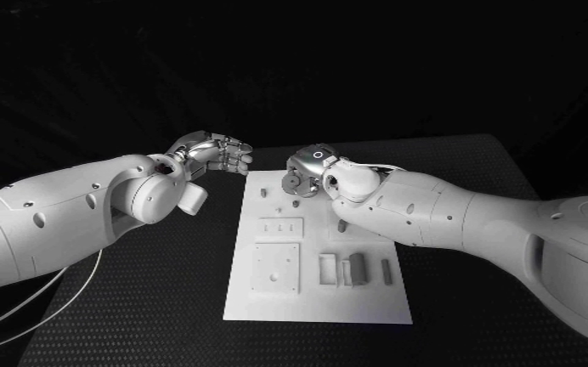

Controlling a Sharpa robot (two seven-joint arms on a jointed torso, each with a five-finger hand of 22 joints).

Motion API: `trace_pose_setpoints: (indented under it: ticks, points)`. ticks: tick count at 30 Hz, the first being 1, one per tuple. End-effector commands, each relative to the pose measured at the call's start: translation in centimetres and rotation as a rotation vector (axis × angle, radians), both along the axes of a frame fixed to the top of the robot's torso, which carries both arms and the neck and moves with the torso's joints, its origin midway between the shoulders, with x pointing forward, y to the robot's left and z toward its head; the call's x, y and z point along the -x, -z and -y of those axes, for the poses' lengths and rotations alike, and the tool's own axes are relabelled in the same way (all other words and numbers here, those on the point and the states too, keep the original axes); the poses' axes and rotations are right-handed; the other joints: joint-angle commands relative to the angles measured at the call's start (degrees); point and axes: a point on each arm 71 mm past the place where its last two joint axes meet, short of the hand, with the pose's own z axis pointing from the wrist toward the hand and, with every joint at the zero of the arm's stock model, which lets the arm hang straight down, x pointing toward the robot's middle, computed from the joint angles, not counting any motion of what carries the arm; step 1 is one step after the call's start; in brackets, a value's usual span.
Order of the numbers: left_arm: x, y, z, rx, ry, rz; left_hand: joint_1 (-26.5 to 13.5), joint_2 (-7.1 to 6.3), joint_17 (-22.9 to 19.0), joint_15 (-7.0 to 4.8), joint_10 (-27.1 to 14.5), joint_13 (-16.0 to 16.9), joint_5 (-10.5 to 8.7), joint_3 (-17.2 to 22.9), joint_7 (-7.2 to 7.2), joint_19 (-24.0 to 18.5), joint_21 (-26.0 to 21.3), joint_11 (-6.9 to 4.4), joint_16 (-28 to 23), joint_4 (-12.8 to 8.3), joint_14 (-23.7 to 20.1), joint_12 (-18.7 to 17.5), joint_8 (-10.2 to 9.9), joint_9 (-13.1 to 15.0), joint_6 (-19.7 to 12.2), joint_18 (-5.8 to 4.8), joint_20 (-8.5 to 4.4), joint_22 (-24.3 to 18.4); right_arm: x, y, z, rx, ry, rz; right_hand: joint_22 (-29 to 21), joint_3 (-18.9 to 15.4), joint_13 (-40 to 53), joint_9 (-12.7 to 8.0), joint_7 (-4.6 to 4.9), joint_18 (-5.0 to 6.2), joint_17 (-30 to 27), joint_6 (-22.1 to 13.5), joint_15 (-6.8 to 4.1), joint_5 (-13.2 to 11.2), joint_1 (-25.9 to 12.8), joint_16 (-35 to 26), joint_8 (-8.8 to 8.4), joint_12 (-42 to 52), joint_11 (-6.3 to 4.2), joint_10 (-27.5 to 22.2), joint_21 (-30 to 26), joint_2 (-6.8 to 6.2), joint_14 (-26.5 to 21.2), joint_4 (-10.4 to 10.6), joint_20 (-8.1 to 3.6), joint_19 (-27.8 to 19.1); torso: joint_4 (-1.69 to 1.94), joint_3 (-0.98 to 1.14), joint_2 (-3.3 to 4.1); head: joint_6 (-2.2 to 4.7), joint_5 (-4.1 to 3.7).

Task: Assemble the parts on the task board

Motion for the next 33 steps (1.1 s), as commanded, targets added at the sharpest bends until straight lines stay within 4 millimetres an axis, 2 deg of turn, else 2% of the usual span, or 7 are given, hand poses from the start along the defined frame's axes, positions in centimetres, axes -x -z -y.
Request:
trace_pose_setpoints:
  ticks: [1,33]
  points:
    - [0.03,-0.14,0.34,0.009,0.018,0.009,-0.64,-0.14,0.10,-0.03,0.38,0.09,-0.26,-0.14,0.04,0.29,-0.34,-0.10,-0.40,0.10,0.34,-0.40,-0.22,-0.07,0.12,0.52,0.28,0.08,-0.16,0.30,0.01,0.034,0.002,-0.013,0.82,0.11,-0.08,1.31,2.35,0.85,-0.05,2.03,0.01,0.12,0.12,-0.23,0.00,-0.38,0.05,0.16,0.22,-0.27,0.19,0.12,-0.41,-0.06,-0.09,0.05,0.02,0.06,0.16]
    - [0.11,-0.17,0.50,0.010,0.026,0.006,-0.67,-0.17,0.27,-0.03,0.43,0.16,-0.26,-0.16,0.03,0.31,-0.42,-0.11,-0.58,0.09,0.39,-0.51,-0.18,-0.14,0.12,0.52,0.27,0.14,-0.36,1.19,-0.63,0.057,0.001,-0.036,0.78,0.34,-0.14,1.01,2.78,0.85,-0.79,0.88,0.38,0.13,0.05,-0.66,-0.88,-0.73,0.46,-0.39,-0.17,-1.05,-0.49,0.22,-0.34,-0.30,-0.07,0.11,0.04,-0.30,0.53]
